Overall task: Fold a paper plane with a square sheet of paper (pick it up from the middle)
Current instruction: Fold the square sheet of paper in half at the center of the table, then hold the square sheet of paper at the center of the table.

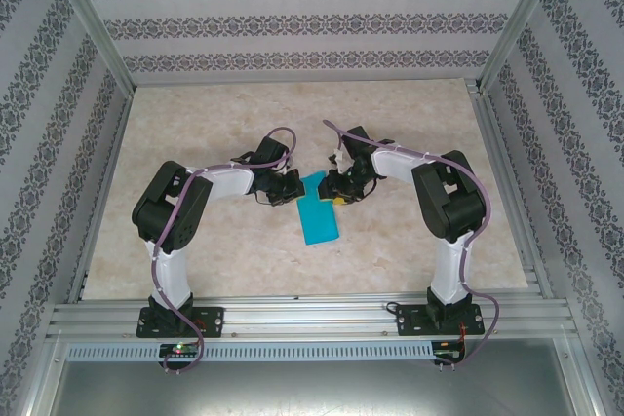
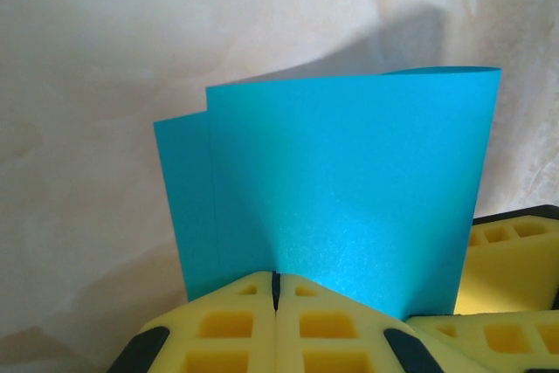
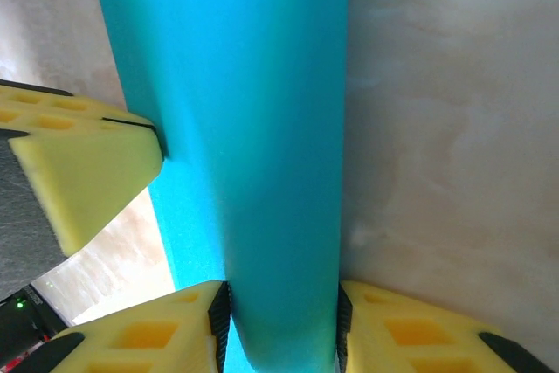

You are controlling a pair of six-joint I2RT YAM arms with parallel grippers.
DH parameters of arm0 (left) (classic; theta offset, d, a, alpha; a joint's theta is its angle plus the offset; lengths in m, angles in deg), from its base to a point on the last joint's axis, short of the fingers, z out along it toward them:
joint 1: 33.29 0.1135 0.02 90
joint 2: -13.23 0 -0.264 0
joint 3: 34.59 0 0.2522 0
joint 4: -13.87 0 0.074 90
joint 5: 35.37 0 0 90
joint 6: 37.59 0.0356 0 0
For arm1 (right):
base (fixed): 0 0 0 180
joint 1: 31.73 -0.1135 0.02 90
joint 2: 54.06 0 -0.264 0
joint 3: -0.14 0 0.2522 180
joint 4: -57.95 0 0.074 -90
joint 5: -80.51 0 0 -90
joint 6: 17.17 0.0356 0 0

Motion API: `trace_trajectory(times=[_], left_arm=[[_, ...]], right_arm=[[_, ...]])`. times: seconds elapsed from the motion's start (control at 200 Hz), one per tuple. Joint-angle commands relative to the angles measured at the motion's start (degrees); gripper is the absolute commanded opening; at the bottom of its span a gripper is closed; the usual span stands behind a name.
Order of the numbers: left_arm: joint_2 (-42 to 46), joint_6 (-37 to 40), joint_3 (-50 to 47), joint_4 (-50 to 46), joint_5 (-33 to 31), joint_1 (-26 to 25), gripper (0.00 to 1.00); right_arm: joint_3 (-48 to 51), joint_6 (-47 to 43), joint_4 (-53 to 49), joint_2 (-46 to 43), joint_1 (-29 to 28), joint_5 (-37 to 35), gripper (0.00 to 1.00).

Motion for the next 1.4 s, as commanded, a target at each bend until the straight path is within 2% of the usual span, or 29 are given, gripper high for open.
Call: trace_trajectory(times=[0.0,0.125,0.32,0.669,1.089,1.394], left_arm=[[4.1,-1.6,1.3,-2.7,-2.3,-0.7,0.23],[8.6,-2.1,0.6,-4.5,-6.9,-0.2,0.33],[14.4,-4.2,-3.8,-3.8,-10.7,2.2,0.35],[22.3,-9.9,-12.4,-2.2,-16.4,3.1,0.36],[22.7,-12.3,-14.6,-4.0,-18.8,3.6,0.36],[21.0,-10.9,-14.4,-2.9,-16.2,4.0,0.36]], right_arm=[[0.8,-0.7,-0.7,1.2,0.2,-1.7,0.37],[2.6,0.3,0.8,1.1,-0.3,-6.6,0.36],[3.3,-0.4,2.2,1.3,-1.3,-9.3,0.36],[2.3,-2.6,1.4,3.1,-4.5,-13.8,0.37],[1.8,-3.5,1.3,4.2,-5.6,-15.0,0.43],[1.6,-3.2,0.6,5.7,-5.8,-18.1,0.43]])
